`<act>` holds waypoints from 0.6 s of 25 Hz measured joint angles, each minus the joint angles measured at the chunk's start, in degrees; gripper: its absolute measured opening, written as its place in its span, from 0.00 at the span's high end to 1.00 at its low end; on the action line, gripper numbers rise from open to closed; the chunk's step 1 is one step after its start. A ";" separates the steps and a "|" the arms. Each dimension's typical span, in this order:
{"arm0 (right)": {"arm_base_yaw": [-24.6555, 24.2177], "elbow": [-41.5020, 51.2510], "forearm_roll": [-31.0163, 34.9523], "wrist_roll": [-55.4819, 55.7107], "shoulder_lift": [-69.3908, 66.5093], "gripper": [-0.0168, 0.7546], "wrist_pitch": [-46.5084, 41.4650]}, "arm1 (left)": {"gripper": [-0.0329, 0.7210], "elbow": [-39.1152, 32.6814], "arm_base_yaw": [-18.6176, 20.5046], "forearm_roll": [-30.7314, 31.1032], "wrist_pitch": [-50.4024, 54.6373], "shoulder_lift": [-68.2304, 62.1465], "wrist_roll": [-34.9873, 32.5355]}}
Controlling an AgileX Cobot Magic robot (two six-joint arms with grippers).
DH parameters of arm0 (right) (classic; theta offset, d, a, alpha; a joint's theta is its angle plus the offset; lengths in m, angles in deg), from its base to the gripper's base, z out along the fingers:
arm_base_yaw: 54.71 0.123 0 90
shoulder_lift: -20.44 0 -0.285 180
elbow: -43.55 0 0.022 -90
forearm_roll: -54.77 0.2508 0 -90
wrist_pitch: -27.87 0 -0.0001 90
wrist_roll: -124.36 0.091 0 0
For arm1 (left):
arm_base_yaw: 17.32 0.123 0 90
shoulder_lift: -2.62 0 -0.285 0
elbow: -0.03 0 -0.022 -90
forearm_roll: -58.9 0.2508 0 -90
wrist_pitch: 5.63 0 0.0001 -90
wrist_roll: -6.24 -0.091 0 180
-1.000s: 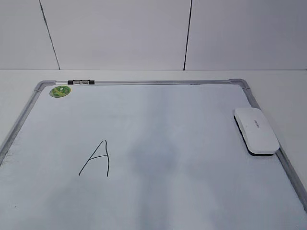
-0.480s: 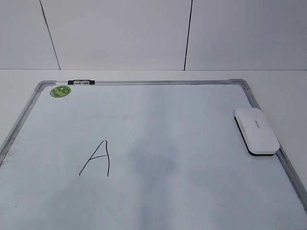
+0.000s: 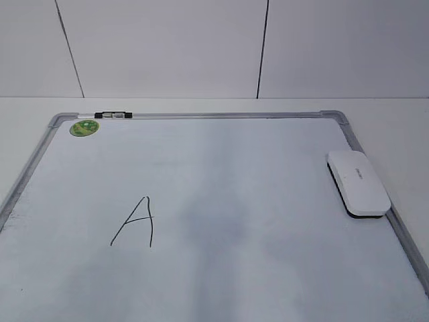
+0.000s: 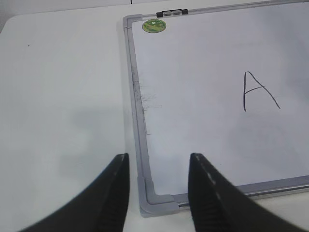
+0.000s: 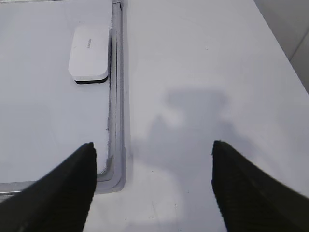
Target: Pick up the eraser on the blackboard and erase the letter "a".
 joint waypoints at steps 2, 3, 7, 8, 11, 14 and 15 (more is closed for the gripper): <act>0.00 0.00 0.00 0.00 0.00 0.21 0.00 | 0.55 0.00 0.00 0.00 0.00 0.00 0.00; 0.00 0.00 0.00 0.00 0.00 0.21 0.00 | 0.55 0.00 0.00 0.00 0.00 0.00 0.00; 0.00 0.00 0.00 0.00 0.00 0.21 0.00 | 0.55 0.00 0.00 0.00 0.00 0.00 0.00; 0.00 0.00 0.00 0.00 0.00 0.21 0.00 | 0.55 0.00 0.00 0.00 0.00 0.00 0.00; 0.00 0.00 0.00 0.00 0.00 0.21 0.00 | 0.55 0.00 0.00 0.00 0.00 0.00 0.00; 0.00 0.00 0.00 0.00 0.00 0.21 0.00 | 0.55 0.00 0.00 0.00 0.00 0.00 0.00; 0.00 0.00 0.00 0.00 0.00 0.21 0.00 | 0.55 0.00 0.00 0.00 0.00 0.00 0.00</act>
